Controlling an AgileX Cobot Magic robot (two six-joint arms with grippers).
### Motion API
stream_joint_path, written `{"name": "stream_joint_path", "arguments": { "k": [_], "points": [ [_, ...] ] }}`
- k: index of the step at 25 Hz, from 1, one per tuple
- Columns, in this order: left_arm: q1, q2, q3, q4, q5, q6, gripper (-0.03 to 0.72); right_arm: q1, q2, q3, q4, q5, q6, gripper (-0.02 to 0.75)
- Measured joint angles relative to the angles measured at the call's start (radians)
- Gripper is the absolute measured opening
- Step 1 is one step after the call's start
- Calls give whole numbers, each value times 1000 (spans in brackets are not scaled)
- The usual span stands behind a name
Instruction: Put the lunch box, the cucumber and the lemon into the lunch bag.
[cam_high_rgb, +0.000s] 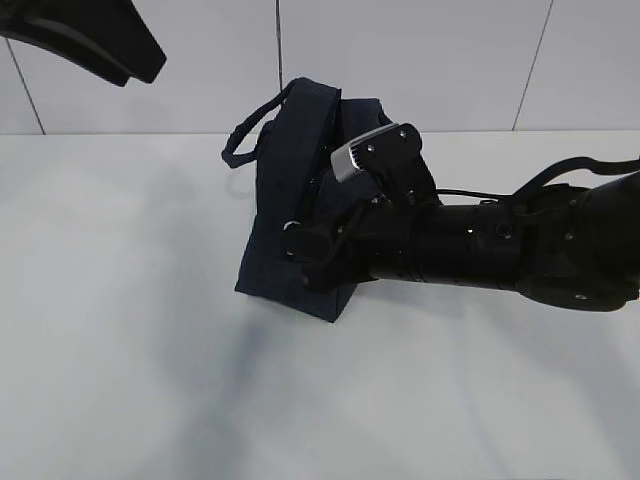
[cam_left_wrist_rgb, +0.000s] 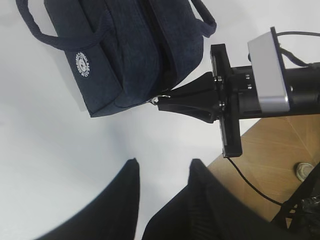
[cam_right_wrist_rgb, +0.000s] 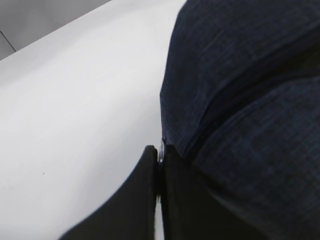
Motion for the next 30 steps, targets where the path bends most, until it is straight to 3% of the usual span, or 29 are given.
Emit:
{"name": "stream_joint_path", "arguments": {
  "k": [22,30],
  "points": [
    [0,14,0,23,0,0,235,0,-37,-188,-40,173,4,0],
    [0,38,0,87,0,2,235,0,-37,-268,-44,247,4,0]
  ]
}}
